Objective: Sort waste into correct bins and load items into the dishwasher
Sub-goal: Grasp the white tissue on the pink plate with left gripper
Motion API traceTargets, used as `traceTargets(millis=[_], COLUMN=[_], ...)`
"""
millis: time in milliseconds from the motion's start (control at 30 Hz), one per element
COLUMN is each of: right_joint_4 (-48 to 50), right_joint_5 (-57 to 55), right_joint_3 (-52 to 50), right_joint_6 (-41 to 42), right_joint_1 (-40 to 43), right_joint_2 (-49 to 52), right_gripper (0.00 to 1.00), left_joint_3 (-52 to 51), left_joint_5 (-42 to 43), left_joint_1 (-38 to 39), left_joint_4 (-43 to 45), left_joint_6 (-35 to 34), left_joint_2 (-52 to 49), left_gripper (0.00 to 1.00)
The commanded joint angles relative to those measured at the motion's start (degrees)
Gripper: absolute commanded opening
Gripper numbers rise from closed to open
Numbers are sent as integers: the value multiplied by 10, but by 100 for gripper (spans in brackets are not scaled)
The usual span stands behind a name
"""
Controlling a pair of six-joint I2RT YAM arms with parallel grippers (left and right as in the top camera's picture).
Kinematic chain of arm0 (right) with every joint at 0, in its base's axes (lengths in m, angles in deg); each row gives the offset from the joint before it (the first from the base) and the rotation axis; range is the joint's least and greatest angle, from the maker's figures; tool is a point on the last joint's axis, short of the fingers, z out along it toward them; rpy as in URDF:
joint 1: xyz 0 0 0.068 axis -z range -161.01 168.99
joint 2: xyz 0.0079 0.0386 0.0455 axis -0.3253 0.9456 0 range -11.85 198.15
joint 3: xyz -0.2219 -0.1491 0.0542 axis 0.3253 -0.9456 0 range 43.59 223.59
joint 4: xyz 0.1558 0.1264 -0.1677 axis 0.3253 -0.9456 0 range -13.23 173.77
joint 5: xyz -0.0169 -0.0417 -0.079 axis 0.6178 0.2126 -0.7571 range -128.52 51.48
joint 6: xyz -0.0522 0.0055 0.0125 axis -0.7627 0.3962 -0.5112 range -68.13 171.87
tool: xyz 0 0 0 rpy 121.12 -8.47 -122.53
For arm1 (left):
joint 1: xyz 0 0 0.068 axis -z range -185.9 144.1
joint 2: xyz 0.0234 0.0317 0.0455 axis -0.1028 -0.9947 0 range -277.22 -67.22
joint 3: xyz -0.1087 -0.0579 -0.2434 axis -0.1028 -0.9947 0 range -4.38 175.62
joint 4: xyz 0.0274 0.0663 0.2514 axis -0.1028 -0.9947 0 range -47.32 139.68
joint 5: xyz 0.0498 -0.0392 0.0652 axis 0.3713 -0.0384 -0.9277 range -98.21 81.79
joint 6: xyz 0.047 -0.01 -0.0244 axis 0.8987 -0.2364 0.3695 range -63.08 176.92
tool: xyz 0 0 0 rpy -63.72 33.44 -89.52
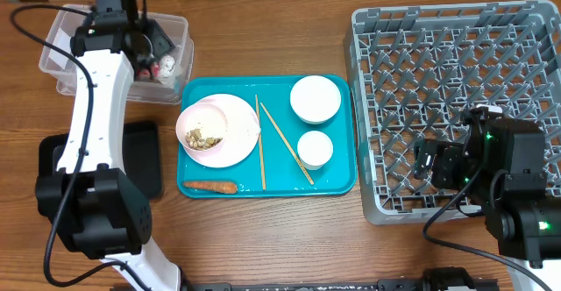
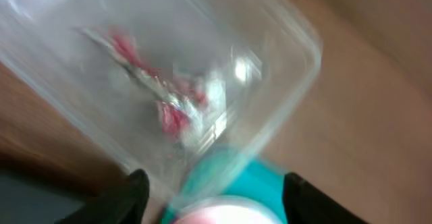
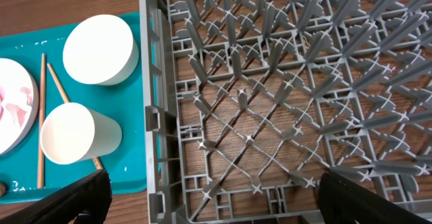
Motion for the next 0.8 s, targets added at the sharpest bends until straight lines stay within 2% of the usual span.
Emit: traceTargets(millis=[0, 167, 333, 433, 567, 767], right_joint_4=[1, 1, 1, 1, 1, 1], right_joint_5=[-3, -3, -3, -3, -3, -3], right_joint_3=[19, 19, 19, 19, 19, 19], right_joint_6=[0, 0, 0, 0, 0, 0], right_joint_1=[-2, -2, -2, -2, -2, -2], right_joint_2=[-1, -1, -1, -1, -1, -1], right_gripper=[100, 100, 100, 100, 100, 100], left_joint_3=[13, 8, -15, -57, -129, -179], left_joint_5=[85, 85, 67, 18, 18, 32], left_joint_1=[41, 109, 169, 201, 221, 223], left_joint_4=[-78, -197, -214, -193, -134, -72], left_joint_6=[81, 141, 186, 186, 196, 220], left_joint_2=[31, 26, 26, 25, 23, 23], left_gripper=[69, 75, 77, 77, 77, 73])
